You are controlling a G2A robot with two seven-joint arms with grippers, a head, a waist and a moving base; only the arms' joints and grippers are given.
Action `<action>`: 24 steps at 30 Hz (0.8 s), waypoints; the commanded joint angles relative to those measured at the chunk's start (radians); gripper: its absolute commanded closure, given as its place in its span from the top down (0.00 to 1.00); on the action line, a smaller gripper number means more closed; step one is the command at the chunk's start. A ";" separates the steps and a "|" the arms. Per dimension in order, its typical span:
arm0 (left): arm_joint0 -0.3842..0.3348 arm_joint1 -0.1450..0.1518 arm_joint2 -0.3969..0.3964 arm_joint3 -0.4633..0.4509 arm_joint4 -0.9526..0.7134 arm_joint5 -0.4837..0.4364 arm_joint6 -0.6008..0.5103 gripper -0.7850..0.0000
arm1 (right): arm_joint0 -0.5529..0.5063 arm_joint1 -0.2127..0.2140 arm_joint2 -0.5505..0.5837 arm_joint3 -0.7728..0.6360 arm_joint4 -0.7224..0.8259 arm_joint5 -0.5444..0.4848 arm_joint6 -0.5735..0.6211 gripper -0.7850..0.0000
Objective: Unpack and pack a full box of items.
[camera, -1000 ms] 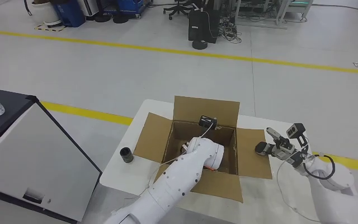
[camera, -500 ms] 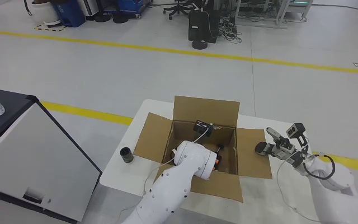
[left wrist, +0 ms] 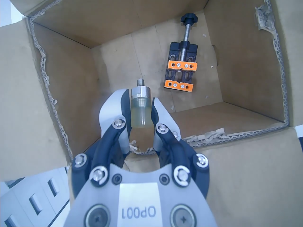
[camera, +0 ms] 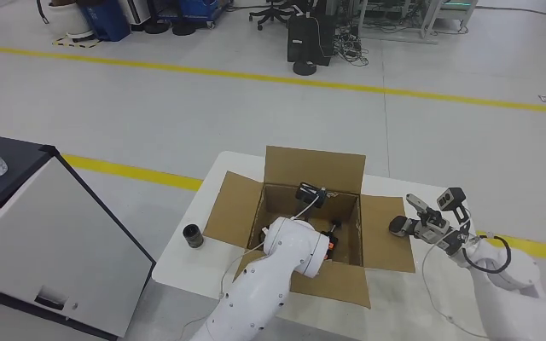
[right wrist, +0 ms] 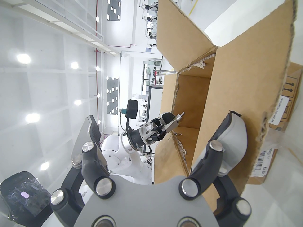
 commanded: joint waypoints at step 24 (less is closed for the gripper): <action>0.045 0.011 -0.033 -0.049 0.017 -0.047 0.039 0.00 | 0.000 0.000 0.000 0.000 0.000 0.000 0.000 1.00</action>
